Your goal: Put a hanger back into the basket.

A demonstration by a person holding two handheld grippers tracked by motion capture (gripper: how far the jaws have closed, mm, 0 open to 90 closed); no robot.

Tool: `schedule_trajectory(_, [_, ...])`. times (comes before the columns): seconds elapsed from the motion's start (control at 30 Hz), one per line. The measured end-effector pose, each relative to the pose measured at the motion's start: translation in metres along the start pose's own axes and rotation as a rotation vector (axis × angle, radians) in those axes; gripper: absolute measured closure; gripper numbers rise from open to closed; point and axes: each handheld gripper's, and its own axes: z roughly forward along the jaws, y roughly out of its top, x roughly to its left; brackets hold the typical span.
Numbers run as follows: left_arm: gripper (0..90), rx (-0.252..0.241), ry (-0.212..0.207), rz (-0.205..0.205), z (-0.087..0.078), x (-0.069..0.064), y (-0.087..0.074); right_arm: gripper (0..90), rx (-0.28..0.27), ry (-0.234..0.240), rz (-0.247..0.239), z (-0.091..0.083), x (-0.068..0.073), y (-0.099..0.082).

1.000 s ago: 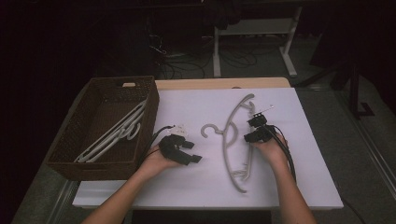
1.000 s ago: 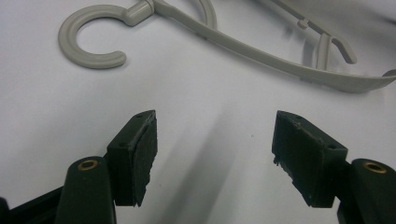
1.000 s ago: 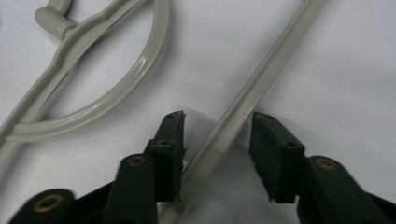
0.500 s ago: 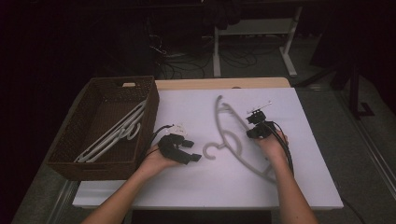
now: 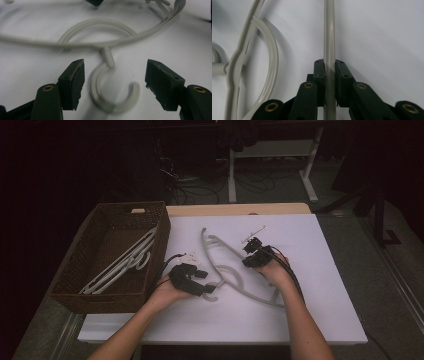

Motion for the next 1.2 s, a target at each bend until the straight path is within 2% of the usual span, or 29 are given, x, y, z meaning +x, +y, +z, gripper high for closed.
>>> schedule_trajectory(0.07, [32.5, 0.002, -0.002, 0.0, 0.0, 0.0, 0.0, 80.3, -0.007, 0.044, -0.036, 0.004, 0.007, 0.007])
schedule_trajectory(0.17, [32.4, 0.0, -0.004, 0.001, 0.0, 0.0, 0.0, 80.1, 0.007, 0.059, -0.074, 0.012, 0.015, 0.013])
schedule_trajectory(0.23, [32.3, -0.002, -0.004, 0.0, 0.0, 0.0, -0.001, 78.9, 0.009, 0.063, -0.072, 0.015, 0.018, 0.013])
schedule_trajectory(0.3, [32.0, -0.002, -0.005, 0.003, 0.0, 0.0, -0.001, 67.6, -0.008, 0.079, -0.062, 0.014, 0.017, 0.011])
schedule_trajectory(0.37, [31.2, -0.002, -0.005, 0.004, 0.0, 0.0, -0.001, 65.7, -0.035, 0.08, -0.046, 0.006, 0.016, 0.006])
schedule_trajectory(0.47, [29.7, -0.004, -0.003, 0.003, 0.0, -0.001, -0.001, 73.3, -0.066, 0.071, -0.008, -0.013, 0.014, -0.006])
schedule_trajectory(0.5, [29.6, -0.004, -0.003, 0.003, 0.0, -0.001, -0.001, 73.3, -0.066, 0.071, -0.008, -0.013, 0.014, -0.006])
schedule_trajectory(0.57, [29.3, -0.006, -0.001, 0.001, -0.001, -0.001, -0.001, 83.8, -0.08, 0.07, 0.025, -0.029, 0.013, -0.022])
schedule_trajectory(0.63, [28.8, -0.007, 0.002, 0.0, 0.0, -0.001, -0.001, 89.1, -0.072, 0.062, 0.04, -0.039, 0.015, -0.034])
schedule_trajectory(0.77, [26.5, -0.018, 0.005, -0.007, -0.001, -0.001, 0.0, 89.3, -0.042, 0.048, 0.049, -0.05, 0.021, -0.055])
schedule_trajectory(0.9, [22.3, -0.022, 0.012, -0.01, -0.002, 0.0, 0.0, 89.3, -0.019, 0.037, 0.057, -0.053, 0.028, -0.071])
schedule_trajectory(1.0, [20.5, -0.02, 0.016, -0.01, -0.002, 0.0, 0.0, 89.4, 0.025, 0.031, 0.054, -0.051, 0.036, -0.077])
schedule_trajectory(1.1, [20.3, -0.022, 0.018, -0.009, -0.002, 0.0, 0.0, 89.4, 0.075, -0.007, 0.043, -0.046, 0.04, -0.083])
schedule_trajectory(1.2, [20.3, -0.025, 0.019, -0.01, -0.003, 0.0, 0.0, 89.4, 0.075, -0.029, 0.055, -0.047, 0.037, -0.082])
